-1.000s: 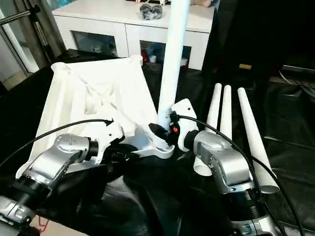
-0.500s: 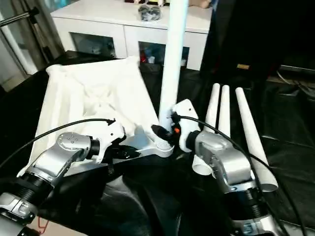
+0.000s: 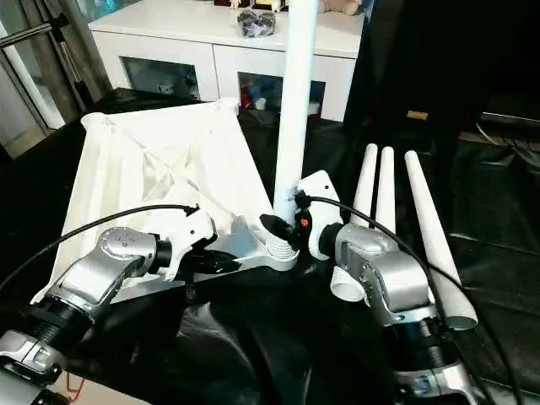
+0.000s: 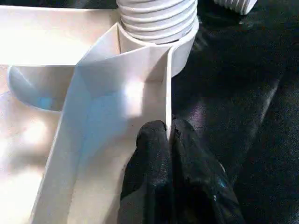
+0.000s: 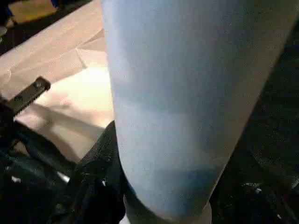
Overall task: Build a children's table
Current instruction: Insert table leg to table base
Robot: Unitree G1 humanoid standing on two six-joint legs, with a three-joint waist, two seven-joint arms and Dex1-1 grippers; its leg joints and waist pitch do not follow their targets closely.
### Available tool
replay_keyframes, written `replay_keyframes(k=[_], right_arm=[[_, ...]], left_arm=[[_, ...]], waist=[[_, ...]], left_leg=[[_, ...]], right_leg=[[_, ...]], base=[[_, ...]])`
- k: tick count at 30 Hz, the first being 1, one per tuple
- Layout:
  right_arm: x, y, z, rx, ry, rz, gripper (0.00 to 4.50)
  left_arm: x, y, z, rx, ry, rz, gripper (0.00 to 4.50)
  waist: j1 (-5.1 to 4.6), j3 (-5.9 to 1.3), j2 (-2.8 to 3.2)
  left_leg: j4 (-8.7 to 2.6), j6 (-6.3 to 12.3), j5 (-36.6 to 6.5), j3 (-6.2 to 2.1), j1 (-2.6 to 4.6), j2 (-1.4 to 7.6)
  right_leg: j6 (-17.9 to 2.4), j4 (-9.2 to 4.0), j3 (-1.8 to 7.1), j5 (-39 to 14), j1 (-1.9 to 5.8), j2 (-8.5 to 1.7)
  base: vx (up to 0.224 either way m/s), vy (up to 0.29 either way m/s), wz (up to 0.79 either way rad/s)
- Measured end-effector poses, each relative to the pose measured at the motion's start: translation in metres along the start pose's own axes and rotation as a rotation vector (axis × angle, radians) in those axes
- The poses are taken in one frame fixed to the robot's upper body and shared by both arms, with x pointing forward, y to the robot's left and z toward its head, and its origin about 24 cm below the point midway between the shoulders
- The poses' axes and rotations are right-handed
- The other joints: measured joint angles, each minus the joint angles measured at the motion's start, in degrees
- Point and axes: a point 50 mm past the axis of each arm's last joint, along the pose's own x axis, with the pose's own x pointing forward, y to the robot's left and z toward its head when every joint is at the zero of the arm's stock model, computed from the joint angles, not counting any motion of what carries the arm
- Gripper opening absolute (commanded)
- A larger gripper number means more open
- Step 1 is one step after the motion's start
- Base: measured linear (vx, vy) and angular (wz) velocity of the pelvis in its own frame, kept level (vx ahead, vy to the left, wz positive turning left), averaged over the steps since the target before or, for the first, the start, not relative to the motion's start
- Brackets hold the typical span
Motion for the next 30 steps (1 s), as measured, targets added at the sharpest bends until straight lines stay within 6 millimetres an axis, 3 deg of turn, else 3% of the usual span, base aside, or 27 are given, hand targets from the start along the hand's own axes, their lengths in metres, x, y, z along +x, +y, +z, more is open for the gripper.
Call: replay_keyframes(k=[6, 14, 23, 30], right_arm=[[-0.004, -0.006, -0.009, 0.113, -0.074, -0.008, 1.91], [-0.013, -0.006, -0.021, 0.107, -0.139, -0.014, 1.91], [-0.019, -0.002, -0.035, 0.059, -0.169, -0.058, 1.90], [-0.017, 0.007, -0.030, -0.106, -0.133, -0.045, 1.90]], left_arm=[[0.001, 0.000, 0.000, -0.002, -0.002, -0.001, 0.00], [0.004, -0.001, 0.000, -0.012, -0.007, -0.003, 0.00], [0.009, -0.002, -0.002, -0.028, -0.014, -0.011, 0.00], [0.009, -0.002, -0.003, -0.028, -0.016, -0.015, 0.00]], waist=[[0.07, -0.05, 0.08], [0.10, -0.30, 0.45], [0.27, -0.61, 0.93], [0.11, -0.77, 1.41]], left_leg=[[-0.01, 0.00, 0.00, 0.00, 0.00, 0.00], [-0.04, 0.01, -0.01, 0.00, 0.02, 0.00], [-0.21, 0.02, -0.01, -0.01, 0.50, -0.04], [-0.40, 0.03, -0.02, -0.02, 0.55, -0.05]], right_leg=[[0.00, -0.04, 0.00, 0.00, 0.01, 0.00], [0.07, -0.16, -0.02, -0.04, 0.10, -0.01], [0.21, -0.33, -0.03, -0.13, 0.39, -0.04], [0.27, -0.61, -0.05, -0.18, 0.57, -0.03]], base=[[0.000, 0.000, 0.00], [0.000, 0.000, 0.00], [0.000, 0.000, 0.00], [0.000, 0.000, 0.00]])
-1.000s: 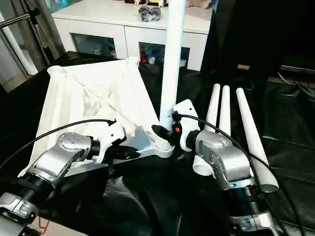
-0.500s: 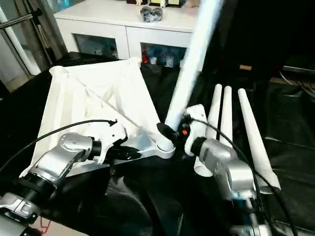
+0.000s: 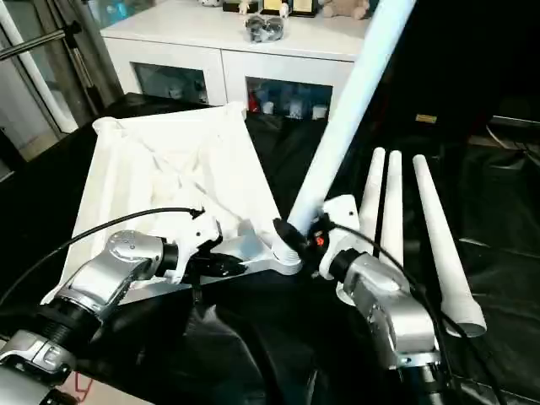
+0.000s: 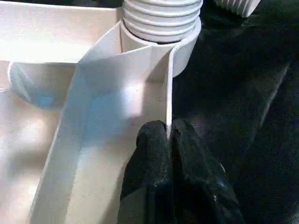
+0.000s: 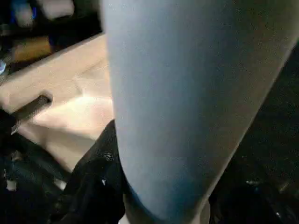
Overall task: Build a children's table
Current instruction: Insert table leg to table base, then rotate leg to tighten
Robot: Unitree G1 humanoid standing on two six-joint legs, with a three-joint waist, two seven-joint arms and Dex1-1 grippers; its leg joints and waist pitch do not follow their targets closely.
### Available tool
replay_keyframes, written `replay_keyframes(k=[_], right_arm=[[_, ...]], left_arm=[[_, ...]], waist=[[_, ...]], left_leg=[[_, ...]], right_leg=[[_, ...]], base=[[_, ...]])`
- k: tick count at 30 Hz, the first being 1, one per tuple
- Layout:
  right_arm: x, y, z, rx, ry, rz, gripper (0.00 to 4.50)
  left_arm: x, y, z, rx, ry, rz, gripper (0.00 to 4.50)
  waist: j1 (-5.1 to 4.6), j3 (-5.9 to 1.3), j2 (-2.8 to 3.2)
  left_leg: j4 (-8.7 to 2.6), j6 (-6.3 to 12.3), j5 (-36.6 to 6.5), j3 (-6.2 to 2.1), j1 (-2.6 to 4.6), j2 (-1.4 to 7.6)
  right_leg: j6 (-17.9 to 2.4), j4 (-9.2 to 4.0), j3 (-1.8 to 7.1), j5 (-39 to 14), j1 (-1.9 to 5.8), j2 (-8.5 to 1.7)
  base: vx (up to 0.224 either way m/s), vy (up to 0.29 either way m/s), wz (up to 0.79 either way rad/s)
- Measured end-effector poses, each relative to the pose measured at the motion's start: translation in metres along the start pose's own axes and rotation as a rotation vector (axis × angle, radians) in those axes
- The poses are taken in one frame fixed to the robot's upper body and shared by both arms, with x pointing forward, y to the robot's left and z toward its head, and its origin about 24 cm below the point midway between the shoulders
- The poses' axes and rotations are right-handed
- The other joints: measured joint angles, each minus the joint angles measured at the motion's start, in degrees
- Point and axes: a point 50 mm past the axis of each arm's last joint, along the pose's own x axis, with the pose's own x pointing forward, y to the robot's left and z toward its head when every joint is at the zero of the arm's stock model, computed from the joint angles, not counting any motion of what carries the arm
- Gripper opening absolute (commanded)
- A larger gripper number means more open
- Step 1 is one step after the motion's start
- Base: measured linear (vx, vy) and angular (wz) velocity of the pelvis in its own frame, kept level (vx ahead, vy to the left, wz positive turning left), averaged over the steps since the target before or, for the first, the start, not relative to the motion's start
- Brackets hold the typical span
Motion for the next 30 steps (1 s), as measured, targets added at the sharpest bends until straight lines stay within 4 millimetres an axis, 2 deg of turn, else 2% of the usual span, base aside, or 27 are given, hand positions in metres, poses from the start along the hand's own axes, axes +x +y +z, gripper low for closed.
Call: replay_keyframes(k=[13, 19, 24, 30], right_arm=[[0.009, -0.002, 0.006, -0.074, 0.063, 0.130, 1.90], [0.011, -0.003, 0.006, -0.137, 0.083, 0.265, 1.90], [0.007, 0.000, 0.007, -0.187, 0.095, 0.378, 1.90], [0.002, -0.001, 0.007, -0.188, 0.104, 0.448, 1.90]], left_arm=[[-0.004, 0.000, -0.002, 0.001, 0.003, -0.004, 0.00], [-0.013, 0.000, -0.005, 0.018, 0.018, -0.031, 0.00], [-0.020, -0.001, -0.005, 0.042, 0.044, -0.070, 0.00], [-0.020, -0.003, -0.004, 0.043, 0.046, -0.100, 0.00]], waist=[[-0.25, -0.07, -0.13], [-0.88, -0.12, -0.24], [-0.86, -0.11, -0.27], [-0.53, -0.10, -0.59]], left_leg=[[-0.11, 0.00, 0.00, 0.00, 0.03, 0.00], [-0.43, 0.00, 0.00, 0.02, -0.02, 0.00], [-0.53, 0.00, 0.00, 0.04, -0.07, 0.01], [-0.53, 0.10, -0.07, 0.05, -0.03, 0.01]], right_leg=[[0.00, -0.09, -0.02, 0.00, 0.01, 0.00], [-0.03, -0.12, -0.03, -0.06, -0.02, 0.04], [-0.02, -0.14, -0.04, -0.25, -0.02, 0.04], [-0.24, -0.31, -0.05, -0.12, -0.03, 0.04]], base=[[0.000, 0.000, 0.00], [0.000, 0.000, 0.00], [0.000, 0.000, 0.00], [0.000, 0.000, 0.00]])
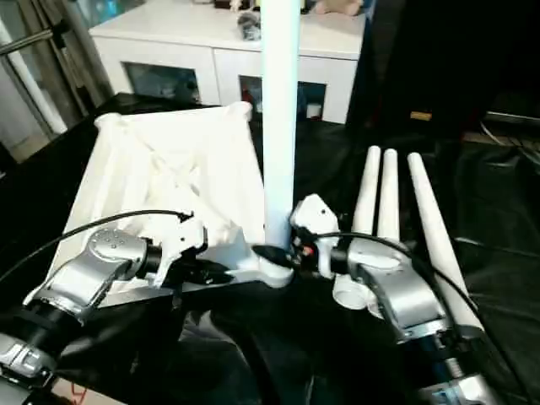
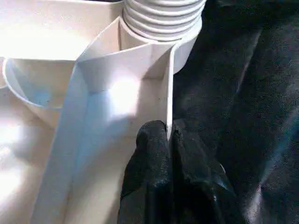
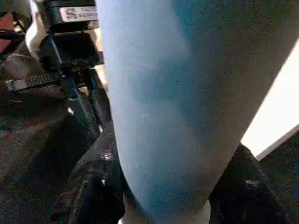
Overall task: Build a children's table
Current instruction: Rotate leg to tighten
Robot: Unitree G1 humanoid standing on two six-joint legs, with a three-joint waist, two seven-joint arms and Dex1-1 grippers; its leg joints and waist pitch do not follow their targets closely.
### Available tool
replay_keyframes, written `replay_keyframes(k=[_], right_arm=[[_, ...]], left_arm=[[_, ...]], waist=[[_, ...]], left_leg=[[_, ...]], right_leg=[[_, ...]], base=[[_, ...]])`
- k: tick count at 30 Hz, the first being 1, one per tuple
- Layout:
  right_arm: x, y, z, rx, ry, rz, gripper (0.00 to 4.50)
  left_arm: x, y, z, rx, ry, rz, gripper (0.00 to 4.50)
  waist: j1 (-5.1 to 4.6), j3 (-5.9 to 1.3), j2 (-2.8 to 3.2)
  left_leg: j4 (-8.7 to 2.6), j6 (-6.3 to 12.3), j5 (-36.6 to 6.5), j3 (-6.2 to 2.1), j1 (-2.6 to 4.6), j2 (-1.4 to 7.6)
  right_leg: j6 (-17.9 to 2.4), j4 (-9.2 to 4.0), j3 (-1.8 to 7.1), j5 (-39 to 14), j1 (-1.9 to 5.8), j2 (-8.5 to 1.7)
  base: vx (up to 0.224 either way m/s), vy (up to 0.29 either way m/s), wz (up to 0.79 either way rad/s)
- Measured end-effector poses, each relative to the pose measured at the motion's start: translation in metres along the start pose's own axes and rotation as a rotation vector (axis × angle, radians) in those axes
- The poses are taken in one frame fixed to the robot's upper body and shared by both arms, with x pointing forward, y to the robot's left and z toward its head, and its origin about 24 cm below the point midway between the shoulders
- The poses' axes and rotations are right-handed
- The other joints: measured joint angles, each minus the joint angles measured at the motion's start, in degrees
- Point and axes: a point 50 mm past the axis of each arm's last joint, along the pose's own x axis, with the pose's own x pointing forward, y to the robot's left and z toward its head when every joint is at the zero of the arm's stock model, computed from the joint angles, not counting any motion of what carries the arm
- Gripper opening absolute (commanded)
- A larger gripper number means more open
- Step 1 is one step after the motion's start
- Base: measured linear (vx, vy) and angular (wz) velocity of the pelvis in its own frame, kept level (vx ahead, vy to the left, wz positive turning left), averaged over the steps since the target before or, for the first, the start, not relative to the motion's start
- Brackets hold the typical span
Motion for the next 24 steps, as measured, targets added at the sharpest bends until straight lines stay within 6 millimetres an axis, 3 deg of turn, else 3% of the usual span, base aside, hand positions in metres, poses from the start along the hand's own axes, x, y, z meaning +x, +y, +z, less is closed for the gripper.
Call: replay_keyframes(k=[6, 9, 18, 24], right_arm=[[0.009, -0.003, 0.001, 0.015, -0.032, -0.010, 1.90], [0.023, -0.011, 0.000, 0.061, -0.060, -0.137, 1.90], [0.049, -0.047, 0.002, 0.218, -0.049, -0.587, 1.90], [0.054, -0.053, 0.002, 0.263, -0.040, -0.661, 1.90]], left_arm=[[-0.002, 0.001, -0.001, -0.022, 0.008, 0.016, 0.00], [0.000, 0.006, -0.001, -0.065, -0.003, 0.098, 0.00], [0.044, 0.019, 0.029, -0.212, -0.015, 0.378, 0.00], [0.056, 0.018, 0.033, -0.246, -0.022, 0.430, 0.00]], waist=[[-0.26, -0.01, -0.13], [-1.37, 0.04, -0.26], [-2.42, 0.28, -0.55], [-2.57, 0.13, -0.42]], left_leg=[[-0.05, 0.00, -0.01, 0.02, 0.13, 0.00], [-0.06, -0.02, -0.01, 0.02, 0.20, -0.01], [0.08, 0.00, -0.01, -0.06, 0.27, -0.03], [0.01, 0.02, -0.02, -0.18, 0.36, -0.03]], right_leg=[[0.18, -0.01, 0.01, -0.10, 0.05, 0.00], [0.15, -0.03, 0.00, -0.08, 0.09, 0.00], [0.15, -0.45, -0.19, -0.08, 0.06, -0.05], [0.15, -1.16, -0.36, -0.08, 0.42, -0.05]], base=[[0.000, 0.000, 0.00], [0.000, 0.000, 0.00], [0.000, 0.000, 0.00], [0.000, 0.000, 0.00]])
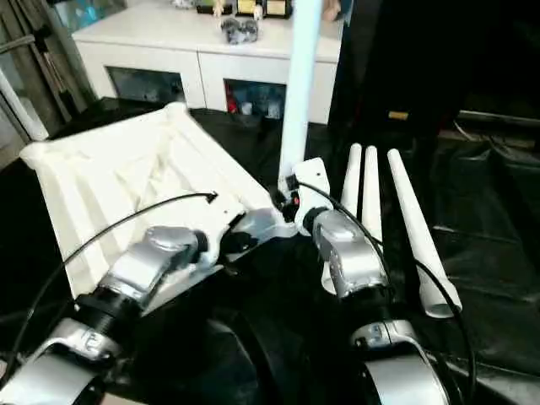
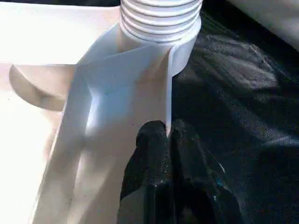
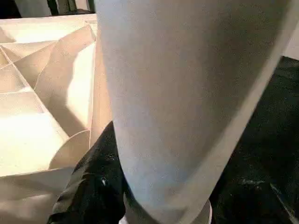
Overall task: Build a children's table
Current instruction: Rotate leg to tighten
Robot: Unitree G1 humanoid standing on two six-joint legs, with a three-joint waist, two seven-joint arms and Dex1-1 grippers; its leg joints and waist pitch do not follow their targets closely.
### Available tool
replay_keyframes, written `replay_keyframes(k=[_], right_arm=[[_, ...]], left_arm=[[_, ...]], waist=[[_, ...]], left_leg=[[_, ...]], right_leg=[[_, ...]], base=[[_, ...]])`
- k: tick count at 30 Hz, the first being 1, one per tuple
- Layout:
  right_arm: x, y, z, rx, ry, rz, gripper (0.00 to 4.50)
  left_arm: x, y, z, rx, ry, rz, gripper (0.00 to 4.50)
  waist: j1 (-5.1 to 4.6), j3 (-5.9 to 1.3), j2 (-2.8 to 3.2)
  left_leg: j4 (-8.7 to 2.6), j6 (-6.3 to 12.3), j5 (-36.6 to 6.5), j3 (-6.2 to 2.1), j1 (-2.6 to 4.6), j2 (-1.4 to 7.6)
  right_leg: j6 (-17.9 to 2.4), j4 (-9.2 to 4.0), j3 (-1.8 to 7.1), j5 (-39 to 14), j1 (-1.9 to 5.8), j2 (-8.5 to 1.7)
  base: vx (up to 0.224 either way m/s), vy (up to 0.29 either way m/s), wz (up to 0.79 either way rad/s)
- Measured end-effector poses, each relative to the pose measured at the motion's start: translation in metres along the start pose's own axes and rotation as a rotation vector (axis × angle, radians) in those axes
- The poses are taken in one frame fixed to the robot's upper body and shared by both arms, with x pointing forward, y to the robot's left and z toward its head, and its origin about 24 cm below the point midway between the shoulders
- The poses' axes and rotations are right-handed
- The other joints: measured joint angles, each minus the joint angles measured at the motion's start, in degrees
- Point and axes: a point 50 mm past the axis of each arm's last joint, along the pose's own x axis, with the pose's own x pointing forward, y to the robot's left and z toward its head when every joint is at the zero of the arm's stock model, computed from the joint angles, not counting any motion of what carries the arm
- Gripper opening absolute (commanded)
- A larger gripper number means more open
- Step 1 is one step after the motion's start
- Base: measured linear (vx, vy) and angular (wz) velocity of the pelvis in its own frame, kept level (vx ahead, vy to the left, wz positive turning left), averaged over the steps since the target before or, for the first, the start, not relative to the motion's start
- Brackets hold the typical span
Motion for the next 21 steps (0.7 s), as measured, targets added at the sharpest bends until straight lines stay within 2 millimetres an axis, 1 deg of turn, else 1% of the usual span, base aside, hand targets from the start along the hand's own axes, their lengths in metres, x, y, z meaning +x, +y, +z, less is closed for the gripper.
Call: replay_keyframes(k=[6, 8, 9, 10, 11, 13, 15, 16, 18, 19, 21], right_arm=[[0.0048, 0.0027, -0.0005, 0.000, 0.020, 0.004, 1.90], [0.0050, 0.0030, -0.0005, -0.006, 0.022, 0.004, 1.90], [0.0051, 0.0032, -0.0005, -0.009, 0.023, 0.005, 1.90], [0.0052, 0.0035, -0.0004, -0.011, 0.023, 0.005, 1.90], [0.0055, 0.0039, -0.0002, -0.013, 0.022, 0.006, 2.25], [0.0064, 0.0045, 0.0001, -0.013, 0.021, 0.007, 2.60], [0.0071, 0.0067, -0.0054, 0.008, 0.037, 0.012, 2.60], [0.0064, 0.0061, -0.0075, 0.017, 0.039, 0.011, 2.71], [0.0068, 0.0076, -0.0061, 0.024, 0.029, 0.024, 3.06], [0.0066, 0.0081, -0.0055, 0.023, 0.025, 0.034, 3.06], [0.0057, 0.0090, -0.0044, 0.022, 0.016, 0.056, 3.33]], left_arm=[[0.0000, 0.0010, -0.0016, -0.015, 0.016, 0.018, 0.00], [-0.0001, 0.0012, -0.0018, -0.015, 0.017, 0.020, 0.00], [-0.0002, 0.0013, -0.0019, -0.015, 0.018, 0.020, 0.00], [-0.0003, 0.0015, -0.0020, -0.015, 0.018, 0.021, 0.00], [-0.0005, 0.0017, -0.0021, -0.015, 0.018, 0.021, 0.00], [-0.0010, 0.0023, -0.0024, -0.014, 0.019, 0.022, 0.00], [-0.0024, 0.0043, -0.0027, -0.009, 0.019, 0.027, 0.00], [-0.0037, 0.0060, -0.0030, -0.007, 0.017, 0.029, 0.00], [-0.0060, 0.0081, -0.0030, -0.002, 0.012, 0.021, 0.00], [-0.0067, 0.0086, -0.0029, 0.000, 0.012, 0.018, 0.00], [-0.0085, 0.0090, -0.0026, 0.006, 0.009, 0.011, 0.00]], waist=[[-0.29, -0.01, -0.01], [-0.36, 0.01, 0.05], [-0.38, 0.00, 0.18], [-0.40, -0.03, 0.23], [-0.40, -0.03, 0.26], [-0.54, -0.05, 0.38], [-0.72, -0.01, 0.43], [-0.90, 0.03, 0.46], [-1.47, 0.26, 0.83], [-1.60, 0.29, 0.81], [-1.66, 0.34, 0.84]], left_leg=[[-0.01, 0.09, -0.06, -0.03, 0.53, -0.05], [-0.12, 0.12, -0.08, -0.27, 0.62, -0.05], [-0.25, 0.12, -0.08, -0.48, 0.63, -0.05], [-0.44, 0.12, -0.08, -0.61, 0.63, -0.06], [-0.53, 0.12, -0.08, -0.68, 0.61, -0.09], [-0.73, 0.12, -0.08, -0.70, 0.64, -0.17], [-0.78, 0.13, -0.08, -0.74, 0.61, -0.17], [-0.78, 0.13, -0.08, -0.76, 0.57, -0.17], [-0.83, 0.16, -0.10, -0.76, 0.57, -0.34], [-0.96, 0.18, -0.11, -0.75, 0.56, -0.47], [-1.23, 0.20, -0.12, -0.76, 0.55, -0.72]], right_leg=[[0.02, -0.21, -0.11, -0.02, 0.29, -0.04], [0.03, -0.57, -0.45, -0.02, 0.44, -0.06], [0.03, -0.95, -0.81, -0.02, 0.55, -0.10], [0.03, -1.34, -1.36, -0.02, 0.65, -0.33], [0.03, -1.51, -1.64, -0.02, 0.68, -0.47], [0.03, -1.88, -2.28, -0.02, 0.78, -0.92], [0.03, -2.06, -2.60, -0.02, 0.79, -1.07], [0.03, -2.09, -2.74, -0.02, 0.76, -1.16], [0.03, -2.10, -2.89, -0.02, 0.71, -1.42], [0.02, -2.09, -2.90, -0.02, 0.65, -1.53], [0.02, -2.09, -2.91, -0.01, 0.54, -1.72]], base=[[0.000, 0.000, 0.00], [0.000, 0.000, 0.00], [0.000, 0.000, 0.00], [0.000, 0.000, 0.00], [0.000, 0.000, 0.00], [0.000, 0.000, 0.00], [0.000, 0.000, 0.00], [0.000, 0.000, 0.00], [0.000, 0.000, 0.00], [0.000, 0.000, 0.00], [0.000, 0.000, 0.00]])
